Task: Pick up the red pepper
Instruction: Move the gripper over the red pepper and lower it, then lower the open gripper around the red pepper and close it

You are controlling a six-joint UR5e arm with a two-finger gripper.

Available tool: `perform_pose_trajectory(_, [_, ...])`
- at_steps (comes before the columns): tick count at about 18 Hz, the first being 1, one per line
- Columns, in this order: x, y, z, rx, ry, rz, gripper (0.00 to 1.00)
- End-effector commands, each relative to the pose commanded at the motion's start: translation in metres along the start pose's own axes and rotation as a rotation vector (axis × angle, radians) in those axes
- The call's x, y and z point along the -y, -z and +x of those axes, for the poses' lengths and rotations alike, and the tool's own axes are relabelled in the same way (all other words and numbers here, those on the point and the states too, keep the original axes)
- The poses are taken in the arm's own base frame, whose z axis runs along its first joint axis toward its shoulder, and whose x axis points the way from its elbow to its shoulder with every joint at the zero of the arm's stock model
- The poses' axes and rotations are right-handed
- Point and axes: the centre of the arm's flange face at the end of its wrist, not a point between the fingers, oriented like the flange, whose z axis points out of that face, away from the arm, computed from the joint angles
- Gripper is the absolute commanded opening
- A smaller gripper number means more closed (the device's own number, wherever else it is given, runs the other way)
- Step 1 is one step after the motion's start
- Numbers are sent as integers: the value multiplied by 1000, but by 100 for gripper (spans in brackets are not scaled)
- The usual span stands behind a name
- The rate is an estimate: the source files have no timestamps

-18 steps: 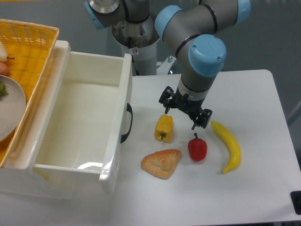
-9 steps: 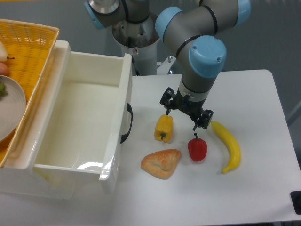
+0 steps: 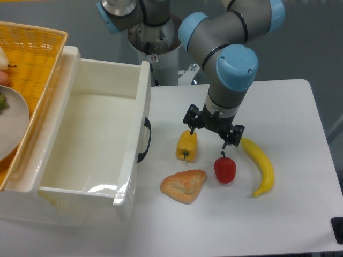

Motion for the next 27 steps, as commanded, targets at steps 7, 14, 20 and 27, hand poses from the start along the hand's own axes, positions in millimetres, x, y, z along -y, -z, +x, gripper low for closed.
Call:
perform_pose_trajectory(7, [6,-29,-14,-2,134,-2,100])
perform_pose_trajectory(14, [4,-57,-31,-24,162,-26,100])
perform_pose_trajectory(20, [4,-88,-45,-45,199,-58,100])
perform_pose_trajectory(27, [-2,-111,-59,-25,231,-126,100])
